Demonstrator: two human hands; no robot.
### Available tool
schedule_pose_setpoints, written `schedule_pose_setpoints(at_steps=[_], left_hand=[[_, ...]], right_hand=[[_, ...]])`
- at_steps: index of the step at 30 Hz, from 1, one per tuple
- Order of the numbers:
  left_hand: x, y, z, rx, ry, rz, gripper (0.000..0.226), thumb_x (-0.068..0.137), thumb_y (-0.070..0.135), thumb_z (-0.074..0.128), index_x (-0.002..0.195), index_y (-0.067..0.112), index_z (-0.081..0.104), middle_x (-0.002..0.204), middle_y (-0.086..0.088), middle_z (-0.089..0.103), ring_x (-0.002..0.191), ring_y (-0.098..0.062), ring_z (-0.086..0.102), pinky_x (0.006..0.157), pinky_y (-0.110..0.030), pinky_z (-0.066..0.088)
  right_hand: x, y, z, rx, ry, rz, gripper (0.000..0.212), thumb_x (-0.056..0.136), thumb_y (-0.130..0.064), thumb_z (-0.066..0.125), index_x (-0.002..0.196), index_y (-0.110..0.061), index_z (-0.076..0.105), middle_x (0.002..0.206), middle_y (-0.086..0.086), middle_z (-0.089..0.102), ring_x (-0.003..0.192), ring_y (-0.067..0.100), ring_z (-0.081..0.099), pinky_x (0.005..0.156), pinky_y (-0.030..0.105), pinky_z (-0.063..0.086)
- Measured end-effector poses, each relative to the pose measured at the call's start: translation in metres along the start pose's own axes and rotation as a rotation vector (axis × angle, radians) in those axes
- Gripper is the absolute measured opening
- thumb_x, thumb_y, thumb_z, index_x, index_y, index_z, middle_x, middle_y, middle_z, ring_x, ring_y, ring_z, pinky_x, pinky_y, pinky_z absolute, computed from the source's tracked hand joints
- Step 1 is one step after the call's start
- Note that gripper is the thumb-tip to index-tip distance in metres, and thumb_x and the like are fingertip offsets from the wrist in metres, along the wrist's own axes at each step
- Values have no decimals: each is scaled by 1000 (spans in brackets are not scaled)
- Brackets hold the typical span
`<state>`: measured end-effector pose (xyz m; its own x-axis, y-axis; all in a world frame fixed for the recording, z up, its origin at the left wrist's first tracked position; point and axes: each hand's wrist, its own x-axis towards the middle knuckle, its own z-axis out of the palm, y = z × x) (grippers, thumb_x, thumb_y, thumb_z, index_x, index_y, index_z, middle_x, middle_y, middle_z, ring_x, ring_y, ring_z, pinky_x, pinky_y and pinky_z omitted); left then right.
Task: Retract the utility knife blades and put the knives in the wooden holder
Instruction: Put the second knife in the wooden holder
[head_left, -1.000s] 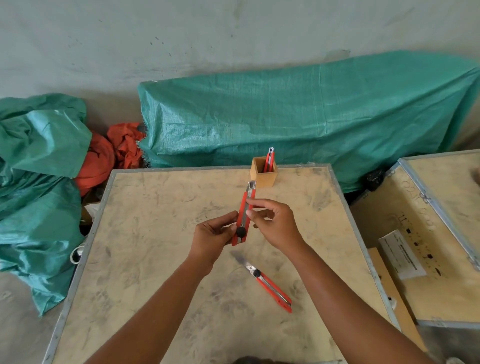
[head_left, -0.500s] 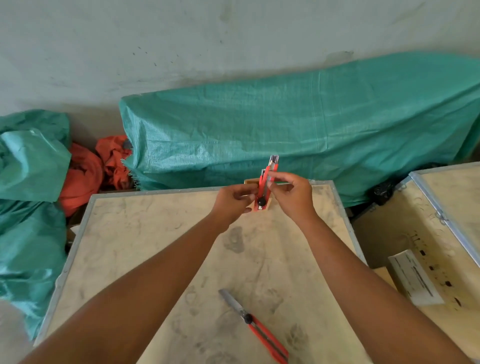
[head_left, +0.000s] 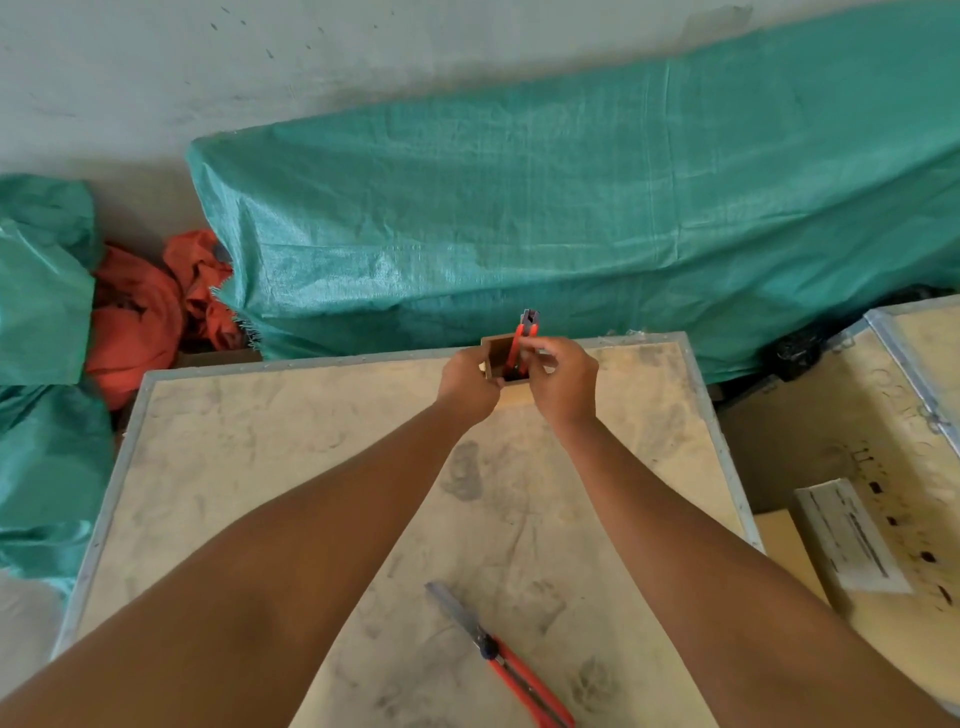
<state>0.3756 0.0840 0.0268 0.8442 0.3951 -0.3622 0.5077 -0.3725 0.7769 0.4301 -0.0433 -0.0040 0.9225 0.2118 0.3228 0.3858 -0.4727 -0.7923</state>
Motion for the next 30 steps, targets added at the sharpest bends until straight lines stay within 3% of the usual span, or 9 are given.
schedule_pose_setpoints(at_steps=[5, 8, 11, 15, 18, 21, 25, 28, 30], left_hand=[[2, -6, 7, -66, 52, -11, 55, 86, -9, 54, 134, 16, 59, 120, -5, 68, 100, -27, 69, 71, -27, 52], [2, -11, 8, -87, 55, -34, 54, 87, -9, 54, 134, 17, 60, 111, -1, 68, 96, -24, 68, 66, -24, 48], [0, -15, 8, -104, 52, -65, 56, 87, -2, 59, 138, 21, 56, 113, -10, 73, 96, -26, 69, 58, -21, 47], [-15, -18, 9, -159, 70, -100, 59, 86, 5, 69, 141, 20, 53, 132, -8, 65, 114, -30, 65, 77, -32, 58], [-38, -29, 11, -203, 70, -135, 53, 87, 7, 71, 136, 21, 57, 137, -9, 62, 116, -32, 65, 95, -42, 57], [-73, -43, 11, -232, 59, -157, 51, 87, 10, 72, 134, 23, 59, 136, -10, 63, 116, -33, 64, 91, -38, 58], [-137, -70, 12, -268, 70, -175, 49, 86, 13, 71, 132, 24, 61, 123, -17, 69, 109, -37, 65, 73, -33, 56], [-188, -97, 16, -305, 93, -248, 50, 84, 17, 73, 132, 26, 62, 105, -10, 69, 96, -26, 67, 65, -25, 52], [-220, -118, 25, -316, 94, -289, 48, 84, 15, 72, 131, 25, 62, 108, -9, 68, 96, -23, 66, 61, -20, 49]], right_hand=[[-4, 14, 2, -8, -42, 30, 26, 86, 8, 69, 107, -5, 79, 101, 11, 79, 91, 21, 73, 88, 1, 45], [-6, 12, 3, 4, -56, 52, 28, 86, 9, 69, 107, -6, 79, 104, 11, 79, 96, 22, 73, 90, 0, 44], [-14, 6, -7, 16, -64, 60, 29, 85, 9, 69, 107, -6, 78, 105, 11, 78, 95, 21, 74, 91, 5, 49], [-47, 0, -27, -1, -134, 148, 23, 89, 1, 71, 108, -9, 78, 108, 8, 77, 94, 20, 73, 90, 27, 58], [-81, -2, -40, 11, -267, 255, 22, 92, -3, 69, 110, -13, 78, 112, 1, 75, 95, 14, 71, 85, 5, 51], [-112, -2, -53, 23, -361, 318, 23, 92, -1, 68, 109, -14, 78, 112, 0, 76, 92, 10, 70, 78, -6, 44], [-149, -8, -72, 14, -464, 361, 24, 91, -1, 67, 106, -15, 79, 110, 0, 77, 92, 15, 73, 77, -3, 47], [-180, -15, -77, 0, -586, 354, 26, 90, 3, 67, 104, -15, 79, 107, 3, 78, 96, 15, 74, 90, 14, 56], [-200, -16, -77, -39, -673, 334, 27, 89, 4, 68, 105, -14, 79, 108, 4, 78, 97, 13, 73, 94, 20, 56]])
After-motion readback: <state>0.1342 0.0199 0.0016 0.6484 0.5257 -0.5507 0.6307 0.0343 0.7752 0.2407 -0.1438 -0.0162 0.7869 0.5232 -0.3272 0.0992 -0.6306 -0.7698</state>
